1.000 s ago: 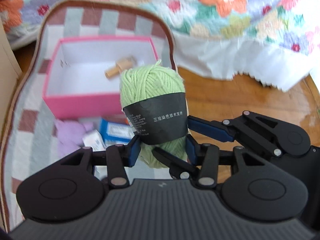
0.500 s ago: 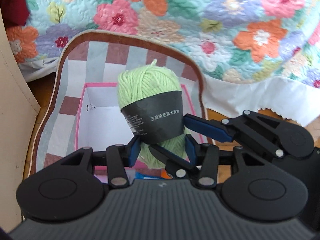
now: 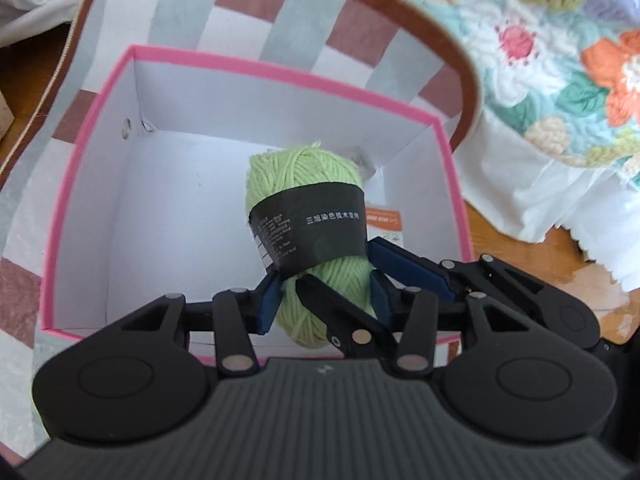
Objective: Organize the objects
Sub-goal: 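Carry the yarn ball into the pink box and lower it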
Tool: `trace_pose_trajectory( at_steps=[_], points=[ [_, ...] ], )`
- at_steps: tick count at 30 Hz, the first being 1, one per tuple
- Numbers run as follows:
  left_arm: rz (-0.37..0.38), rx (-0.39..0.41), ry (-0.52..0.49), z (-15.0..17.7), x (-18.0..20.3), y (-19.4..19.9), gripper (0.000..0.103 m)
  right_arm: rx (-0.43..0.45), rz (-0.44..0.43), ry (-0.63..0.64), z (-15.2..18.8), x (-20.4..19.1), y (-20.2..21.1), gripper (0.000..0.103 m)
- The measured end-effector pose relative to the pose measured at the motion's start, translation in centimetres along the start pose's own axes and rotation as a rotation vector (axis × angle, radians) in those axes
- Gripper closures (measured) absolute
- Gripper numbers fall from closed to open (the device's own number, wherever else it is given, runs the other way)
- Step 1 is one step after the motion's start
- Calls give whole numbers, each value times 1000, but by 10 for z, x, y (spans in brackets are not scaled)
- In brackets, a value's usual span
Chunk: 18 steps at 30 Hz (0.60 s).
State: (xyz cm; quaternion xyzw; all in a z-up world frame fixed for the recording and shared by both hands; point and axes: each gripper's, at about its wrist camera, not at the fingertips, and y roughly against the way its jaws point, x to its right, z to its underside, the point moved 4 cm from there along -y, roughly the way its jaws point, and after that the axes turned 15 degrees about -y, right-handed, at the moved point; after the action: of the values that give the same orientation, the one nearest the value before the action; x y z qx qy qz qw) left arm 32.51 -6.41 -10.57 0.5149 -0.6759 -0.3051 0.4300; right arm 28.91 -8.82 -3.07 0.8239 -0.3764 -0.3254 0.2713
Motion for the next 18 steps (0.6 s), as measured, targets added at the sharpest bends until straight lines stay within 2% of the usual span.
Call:
trace_pose_trajectory(
  at_steps=[5, 9, 13, 18],
  points=[
    [-12, -61, 19, 4, 1, -20, 57, -57, 7, -28, 11, 13, -10, 55],
    [-22, -75, 47, 9, -4, -26, 56, -94, 1, -47, 16, 16, -15, 55],
    [-29, -64, 37, 10, -11, -23, 52, -109, -2, -45, 17, 13, -18, 54],
    [-42, -11, 28, 0, -28, -7, 54, -116, 19, -75, 19, 22, -15, 49]
  ],
)
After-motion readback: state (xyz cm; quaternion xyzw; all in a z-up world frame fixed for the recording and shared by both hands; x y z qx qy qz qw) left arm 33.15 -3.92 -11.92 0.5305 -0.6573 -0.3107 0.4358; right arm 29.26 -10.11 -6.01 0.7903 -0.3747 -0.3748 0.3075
